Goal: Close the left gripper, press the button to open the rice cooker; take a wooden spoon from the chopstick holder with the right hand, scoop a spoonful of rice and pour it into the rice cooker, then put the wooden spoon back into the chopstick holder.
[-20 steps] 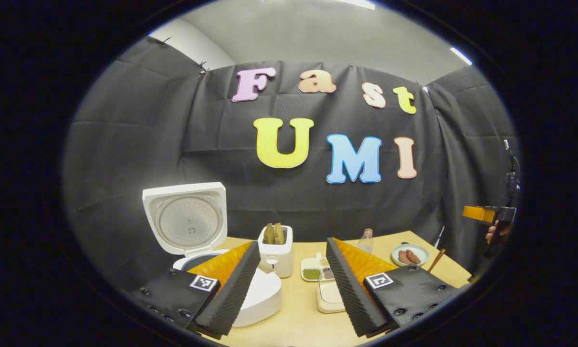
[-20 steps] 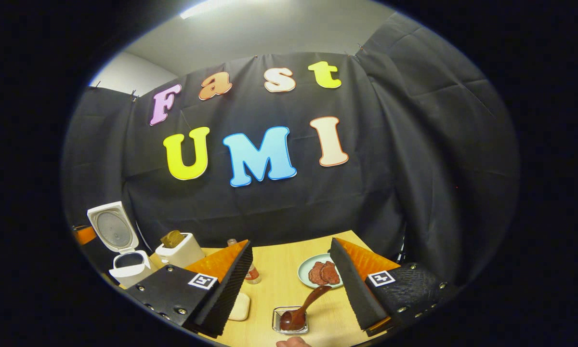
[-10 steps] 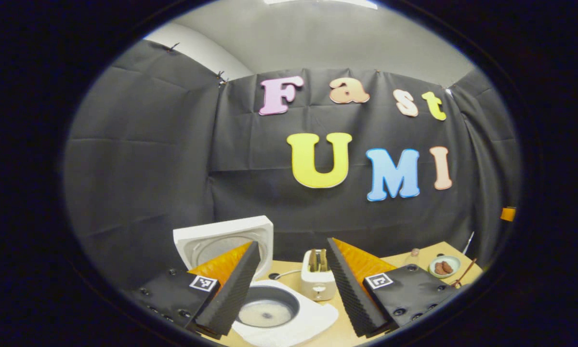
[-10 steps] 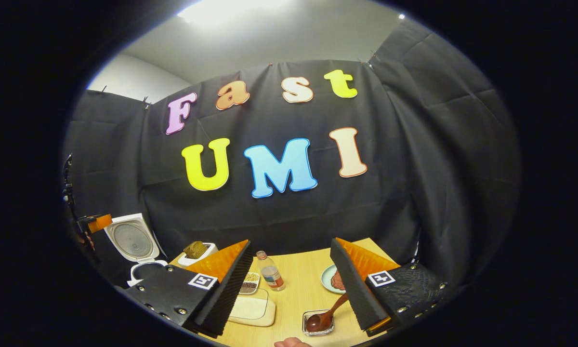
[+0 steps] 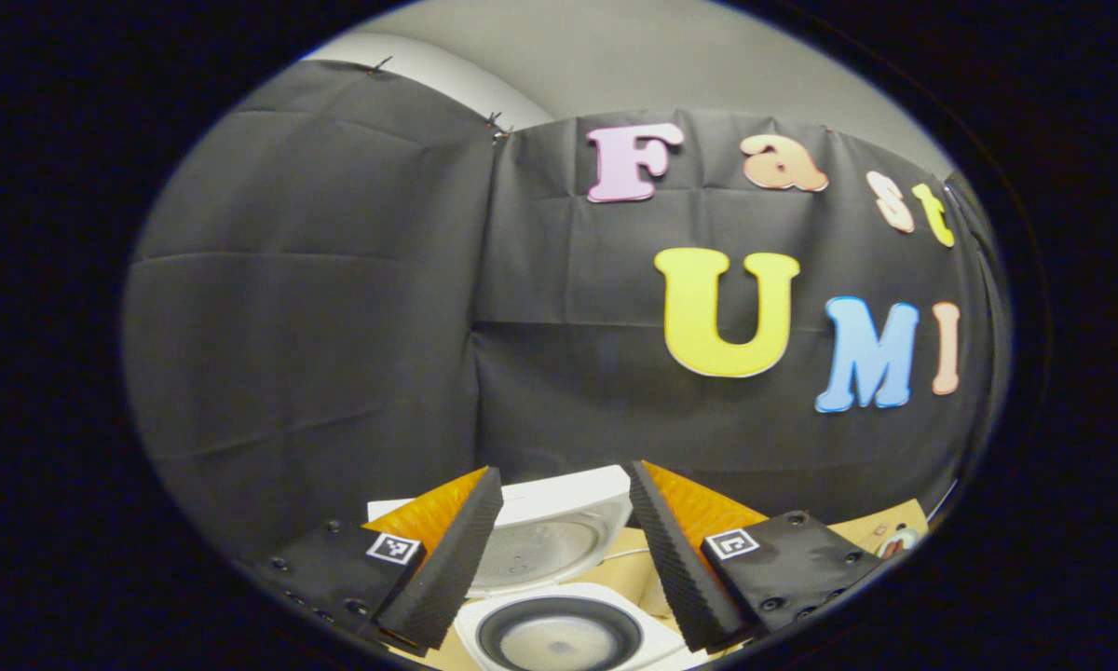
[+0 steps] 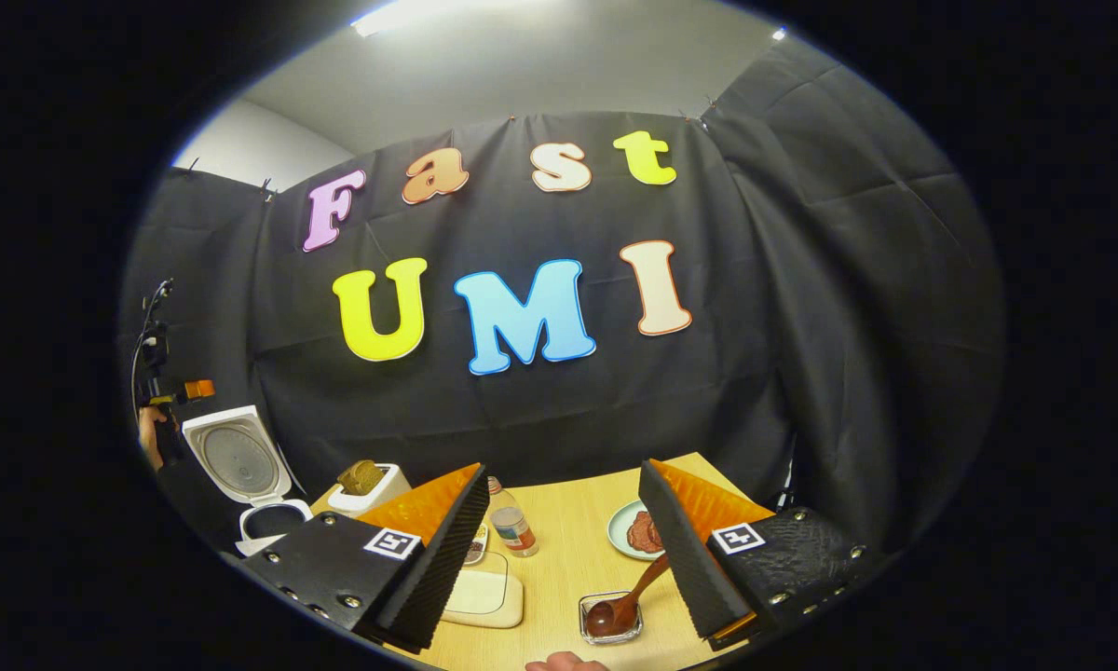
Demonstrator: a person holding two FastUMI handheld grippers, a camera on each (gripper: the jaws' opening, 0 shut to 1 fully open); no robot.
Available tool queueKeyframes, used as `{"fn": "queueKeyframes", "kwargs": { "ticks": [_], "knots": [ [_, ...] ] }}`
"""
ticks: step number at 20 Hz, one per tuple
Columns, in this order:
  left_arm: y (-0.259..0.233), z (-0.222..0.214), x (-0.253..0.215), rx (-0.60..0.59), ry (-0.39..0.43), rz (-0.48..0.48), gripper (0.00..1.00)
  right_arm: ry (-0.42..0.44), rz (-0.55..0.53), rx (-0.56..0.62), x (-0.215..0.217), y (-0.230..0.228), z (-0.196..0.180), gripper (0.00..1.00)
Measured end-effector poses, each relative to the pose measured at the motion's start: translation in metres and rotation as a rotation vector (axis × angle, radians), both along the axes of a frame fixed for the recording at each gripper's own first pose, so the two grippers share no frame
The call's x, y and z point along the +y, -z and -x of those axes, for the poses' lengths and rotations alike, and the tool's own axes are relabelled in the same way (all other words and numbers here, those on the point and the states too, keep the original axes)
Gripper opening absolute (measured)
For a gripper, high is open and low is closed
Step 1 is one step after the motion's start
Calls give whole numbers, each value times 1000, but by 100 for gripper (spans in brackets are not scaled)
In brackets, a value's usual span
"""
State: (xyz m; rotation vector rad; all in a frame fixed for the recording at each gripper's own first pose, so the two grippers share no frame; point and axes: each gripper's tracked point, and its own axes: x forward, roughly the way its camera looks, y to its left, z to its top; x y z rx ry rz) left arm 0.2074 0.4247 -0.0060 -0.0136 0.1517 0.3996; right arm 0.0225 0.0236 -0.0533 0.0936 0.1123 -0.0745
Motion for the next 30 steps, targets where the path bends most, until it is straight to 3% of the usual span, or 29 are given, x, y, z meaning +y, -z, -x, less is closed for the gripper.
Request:
{"fn": "queueKeyframes", "kwargs": {
  "ticks": [8, 12, 17, 18, 23, 30],
  "knots": [
    [29, -65, 46, 78, -103, 41, 92, 10, -19, -6, -4, -4, -22, 98],
    [53, -71, 61, 152, -182, 35, 95, -11, -10, -5, -2, -2, -30, 98],
    [54, -71, 59, 145, -196, 78, 92, -30, -5, -3, -4, -1, -36, 98],
    [55, -72, 59, 146, -189, 90, 96, -29, -5, -10, -6, -3, -36, 98],
    [60, -70, 55, 170, -158, 100, 96, -57, -30, -41, -4, -9, -37, 98],
    [64, -39, 17, 154, -135, 79, 98, -95, -7, -76, 2, -20, -26, 98]
  ]
}}
